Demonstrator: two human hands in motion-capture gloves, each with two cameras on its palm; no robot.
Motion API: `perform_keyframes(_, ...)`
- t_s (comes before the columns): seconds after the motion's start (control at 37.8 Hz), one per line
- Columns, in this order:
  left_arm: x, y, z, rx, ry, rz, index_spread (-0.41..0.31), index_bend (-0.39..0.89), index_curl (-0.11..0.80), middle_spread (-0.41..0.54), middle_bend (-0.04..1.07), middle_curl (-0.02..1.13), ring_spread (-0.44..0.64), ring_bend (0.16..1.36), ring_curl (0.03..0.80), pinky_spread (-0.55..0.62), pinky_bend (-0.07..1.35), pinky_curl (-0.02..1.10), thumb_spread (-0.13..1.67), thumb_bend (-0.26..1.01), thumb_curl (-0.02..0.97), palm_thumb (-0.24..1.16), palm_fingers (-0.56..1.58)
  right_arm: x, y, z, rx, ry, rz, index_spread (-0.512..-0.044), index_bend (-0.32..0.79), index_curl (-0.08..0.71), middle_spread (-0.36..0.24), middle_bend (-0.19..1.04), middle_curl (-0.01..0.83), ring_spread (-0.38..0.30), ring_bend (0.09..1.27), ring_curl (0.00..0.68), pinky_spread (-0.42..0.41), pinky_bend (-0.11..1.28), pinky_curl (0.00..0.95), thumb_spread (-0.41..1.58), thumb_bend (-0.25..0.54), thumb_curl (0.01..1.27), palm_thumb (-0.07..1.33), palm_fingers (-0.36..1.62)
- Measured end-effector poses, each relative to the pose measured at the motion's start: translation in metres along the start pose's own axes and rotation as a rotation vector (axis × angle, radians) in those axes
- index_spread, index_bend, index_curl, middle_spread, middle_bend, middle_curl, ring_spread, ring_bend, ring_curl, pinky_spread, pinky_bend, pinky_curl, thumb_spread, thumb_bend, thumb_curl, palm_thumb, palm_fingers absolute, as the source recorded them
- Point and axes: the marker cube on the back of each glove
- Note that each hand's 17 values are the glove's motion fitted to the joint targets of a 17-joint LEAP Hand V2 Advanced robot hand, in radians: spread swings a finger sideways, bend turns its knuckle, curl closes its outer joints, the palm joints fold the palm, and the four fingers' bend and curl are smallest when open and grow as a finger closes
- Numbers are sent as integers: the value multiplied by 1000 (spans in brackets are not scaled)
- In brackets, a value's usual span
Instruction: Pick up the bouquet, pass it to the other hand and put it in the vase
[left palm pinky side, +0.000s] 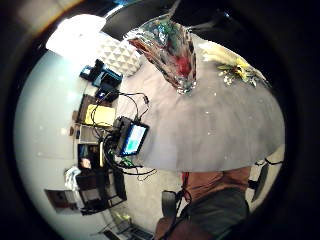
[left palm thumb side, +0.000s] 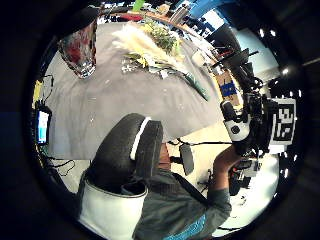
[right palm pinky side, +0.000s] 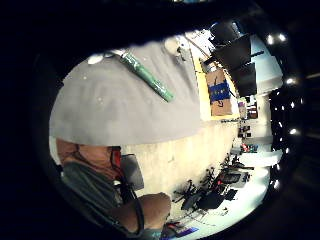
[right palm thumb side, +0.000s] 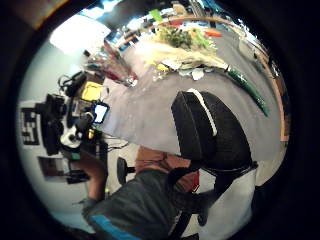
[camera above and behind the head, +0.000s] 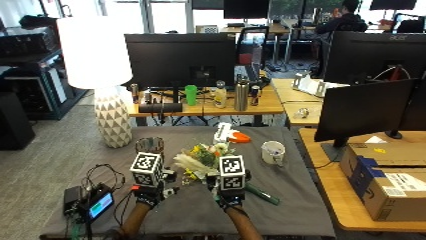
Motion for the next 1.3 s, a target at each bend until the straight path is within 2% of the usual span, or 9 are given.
perform_keyframes(0.03, 0, 0, 0, -2, -3, 0, -43, 208, 63, 63, 183, 42, 99, 465, 89, 218, 258, 51, 412, 74, 41, 140, 482, 0, 0, 0, -2, 0, 1, -166, 125, 29, 32, 251, 63, 85, 219, 27, 148, 411, 93, 438, 251, 55, 362, 286)
perform_keyframes(0.08, -1, 0, 2, -11, -14, 1, -53, 195, 92, 78, 181, 80, 126, 493, 133, 276, 259, 84, 539, 70, 56, 149, 468, -1, 1, 0, -10, 1, 2, -207, 126, 55, 42, 260, 88, 109, 227, 52, 187, 432, 129, 598, 274, 70, 394, 265)
perform_keyframes(0.19, -1, -2, 6, -21, -20, 7, -67, 189, 144, 100, 174, 126, 163, 520, 183, 358, 258, 128, 722, 55, 85, 160, 445, -2, -1, 4, -24, -5, -13, -266, 131, 92, 54, 264, 128, 145, 242, 86, 240, 460, 180, 842, 295, 96, 428, 233)
perform_keyframes(0.32, 1, -3, 8, -23, -10, 9, -77, 183, 190, 115, 171, 158, 190, 534, 209, 415, 251, 159, 860, 31, 117, 168, 427, -6, 1, 5, -58, -15, -20, -304, 131, 120, 67, 269, 166, 173, 257, 112, 277, 475, 217, 1042, 296, 121, 442, 207)
perform_keyframes(0.45, 0, -1, 7, -26, -7, 5, -81, 175, 225, 119, 174, 183, 204, 542, 225, 447, 242, 182, 938, 5, 146, 174, 419, -12, 4, 4, -76, -26, -48, -324, 131, 142, 74, 274, 197, 189, 268, 132, 296, 482, 241, 1164, 286, 140, 451, 189)
perform_keyframes(0.66, -9, -1, 5, -4, -8, -2, -85, 169, 265, 118, 175, 217, 214, 548, 243, 476, 228, 210, 1000, -19, 182, 178, 406, -13, -4, 10, -50, -25, -63, -334, 127, 166, 81, 270, 236, 202, 285, 159, 310, 498, 275, 1263, 253, 163, 451, 163)
perform_keyframes(0.93, -7, 6, 2, -4, 26, 4, -86, 165, 297, 118, 174, 247, 219, 555, 259, 492, 214, 241, 1028, -23, 213, 173, 393, -1, -2, 9, -29, -10, -75, -331, 105, 168, 91, 286, 276, 209, 322, 191, 315, 528, 311, 1285, 200, 189, 458, 118)
perform_keyframes(1.09, -10, 10, 3, 8, 43, -7, -82, 157, 307, 115, 176, 260, 219, 560, 267, 496, 209, 257, 1035, -24, 226, 170, 388, 39, 3, 10, -21, 16, -16, -313, 74, 156, 93, 288, 292, 210, 363, 214, 320, 563, 331, 1248, 158, 202, 466, 80)
perform_keyframes(1.3, -9, 16, 1, 43, 72, -18, -72, 152, 314, 112, 181, 278, 213, 564, 275, 499, 205, 275, 1040, -24, 240, 166, 382, 104, -23, 42, 20, 17, 70, -289, 74, 136, 111, 255, 298, 227, 392, 234, 329, 650, 363, 1200, 107, 222, 490, -29)
